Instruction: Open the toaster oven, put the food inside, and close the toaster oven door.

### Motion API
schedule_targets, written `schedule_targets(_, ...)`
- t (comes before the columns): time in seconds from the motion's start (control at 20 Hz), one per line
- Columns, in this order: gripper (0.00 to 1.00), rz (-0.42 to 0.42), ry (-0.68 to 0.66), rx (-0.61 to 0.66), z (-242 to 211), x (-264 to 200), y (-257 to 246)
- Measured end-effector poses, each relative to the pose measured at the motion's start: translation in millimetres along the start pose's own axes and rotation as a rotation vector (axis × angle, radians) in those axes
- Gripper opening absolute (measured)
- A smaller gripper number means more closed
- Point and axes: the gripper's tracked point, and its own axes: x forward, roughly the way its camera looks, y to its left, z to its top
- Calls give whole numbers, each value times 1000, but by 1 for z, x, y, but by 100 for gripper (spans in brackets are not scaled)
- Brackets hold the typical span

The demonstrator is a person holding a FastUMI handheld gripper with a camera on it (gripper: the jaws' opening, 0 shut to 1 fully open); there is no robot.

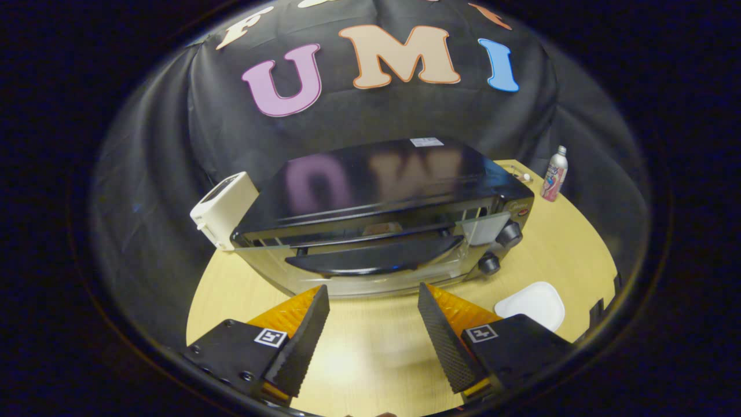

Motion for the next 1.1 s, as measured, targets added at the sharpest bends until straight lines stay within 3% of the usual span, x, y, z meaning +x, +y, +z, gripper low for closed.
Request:
schedule_targets(0.4,95,-67,-214,-125,94,-36,3)
schedule_targets(0.8,95,33,-515,-214,219,-103,62)
schedule_targets(1.1,95,50,-546,-188,238,-116,73)
